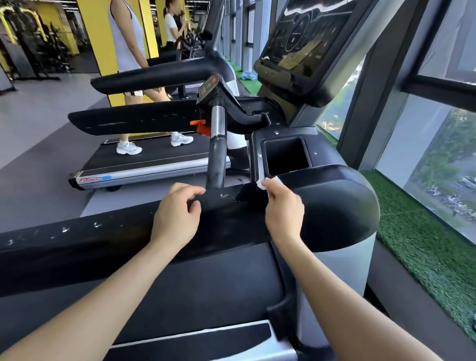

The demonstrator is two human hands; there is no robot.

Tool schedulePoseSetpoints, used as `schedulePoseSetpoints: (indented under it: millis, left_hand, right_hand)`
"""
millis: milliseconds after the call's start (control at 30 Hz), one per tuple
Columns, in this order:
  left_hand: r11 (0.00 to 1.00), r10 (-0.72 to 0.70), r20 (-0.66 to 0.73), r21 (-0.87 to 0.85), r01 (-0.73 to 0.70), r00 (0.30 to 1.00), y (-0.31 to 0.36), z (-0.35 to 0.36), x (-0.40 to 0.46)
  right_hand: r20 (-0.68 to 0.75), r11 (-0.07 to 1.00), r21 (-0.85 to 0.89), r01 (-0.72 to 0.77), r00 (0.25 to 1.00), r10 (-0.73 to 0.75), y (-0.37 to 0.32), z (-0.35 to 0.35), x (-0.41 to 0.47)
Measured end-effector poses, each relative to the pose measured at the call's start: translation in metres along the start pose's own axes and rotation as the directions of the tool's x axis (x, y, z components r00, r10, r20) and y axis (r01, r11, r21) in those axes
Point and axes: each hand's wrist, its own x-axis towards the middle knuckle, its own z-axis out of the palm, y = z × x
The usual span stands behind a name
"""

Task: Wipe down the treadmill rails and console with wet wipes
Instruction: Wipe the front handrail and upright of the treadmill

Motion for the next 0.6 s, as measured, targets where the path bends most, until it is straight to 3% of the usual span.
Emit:
schedulePoseSetpoints:
  millis: [133,300,400,500,600]
  left_hand:
    - [1.000,0.022,-0.018,-0.003,-0.022,1.000,-0.001,-0.005,0.001]
    - [0.997,0.067,-0.063,-0.045,-0.070,0.996,0.007,-0.005,0.007]
    - [0.992,0.100,-0.001,-0.075,-0.100,0.995,0.017,0.008,0.011]
    - [0.994,0.104,0.091,0.025,-0.107,0.990,0.025,0.017,0.011]
    - [0.974,0.124,0.068,0.181,-0.134,0.990,0.027,0.020,0.006]
  right_hand:
    - [0.200,0.959,0.040,0.282,0.938,-0.284,-0.029,0.031,-0.029]
    - [0.212,0.976,0.168,0.137,0.962,-0.171,-0.043,0.034,-0.019]
    - [0.338,0.971,0.220,0.095,0.926,-0.167,-0.044,0.022,-0.013]
    - [0.382,0.973,0.225,0.052,0.914,-0.137,-0.036,0.004,0.001]
    - [0.276,0.986,0.169,0.010,0.959,-0.057,-0.019,-0.013,0.018]
